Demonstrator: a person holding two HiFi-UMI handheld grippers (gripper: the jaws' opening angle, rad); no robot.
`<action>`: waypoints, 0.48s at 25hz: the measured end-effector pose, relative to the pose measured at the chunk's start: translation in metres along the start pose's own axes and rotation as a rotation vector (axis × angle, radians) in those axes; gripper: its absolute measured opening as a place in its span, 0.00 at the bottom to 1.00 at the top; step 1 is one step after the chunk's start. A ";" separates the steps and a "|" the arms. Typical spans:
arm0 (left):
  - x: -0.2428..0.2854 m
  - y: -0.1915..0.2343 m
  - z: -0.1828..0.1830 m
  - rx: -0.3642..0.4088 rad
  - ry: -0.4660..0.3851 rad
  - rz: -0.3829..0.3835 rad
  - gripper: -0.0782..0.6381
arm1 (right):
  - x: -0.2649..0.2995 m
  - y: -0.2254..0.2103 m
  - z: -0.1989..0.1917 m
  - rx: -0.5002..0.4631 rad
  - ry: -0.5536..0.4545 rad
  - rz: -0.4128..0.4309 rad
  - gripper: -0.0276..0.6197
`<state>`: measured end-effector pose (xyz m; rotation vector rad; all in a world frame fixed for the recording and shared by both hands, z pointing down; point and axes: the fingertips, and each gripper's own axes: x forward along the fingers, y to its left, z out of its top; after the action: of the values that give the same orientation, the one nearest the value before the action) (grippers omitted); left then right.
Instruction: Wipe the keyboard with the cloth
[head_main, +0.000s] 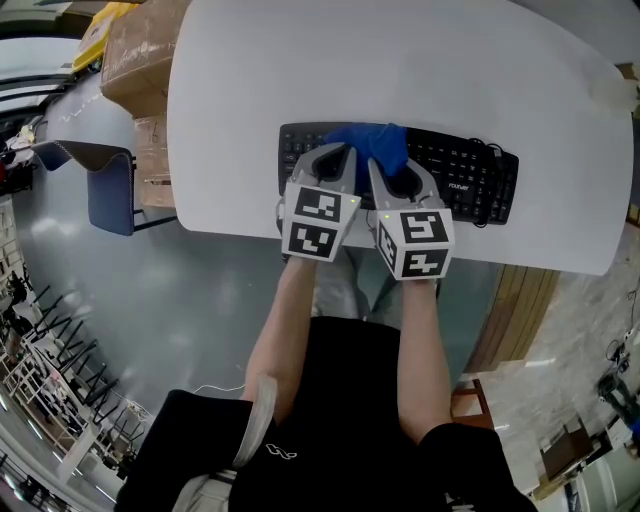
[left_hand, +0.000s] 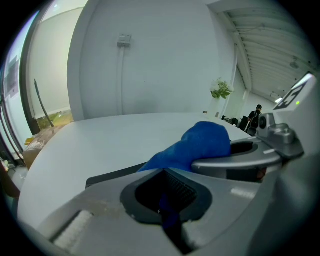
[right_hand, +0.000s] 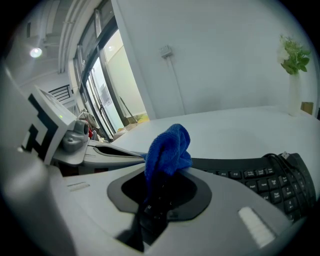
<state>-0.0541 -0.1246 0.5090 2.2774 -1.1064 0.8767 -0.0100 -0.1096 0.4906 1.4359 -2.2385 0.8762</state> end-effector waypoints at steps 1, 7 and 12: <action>0.001 -0.002 0.001 0.002 0.001 -0.003 0.10 | -0.001 -0.002 0.000 0.001 0.000 -0.003 0.18; 0.009 -0.015 0.005 0.013 0.007 -0.022 0.10 | -0.008 -0.016 -0.001 0.015 -0.002 -0.019 0.18; 0.014 -0.026 0.008 0.022 0.010 -0.032 0.10 | -0.016 -0.025 -0.002 0.024 -0.005 -0.029 0.18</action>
<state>-0.0236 -0.1223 0.5098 2.2994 -1.0574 0.8909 0.0196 -0.1050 0.4907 1.4796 -2.2119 0.8943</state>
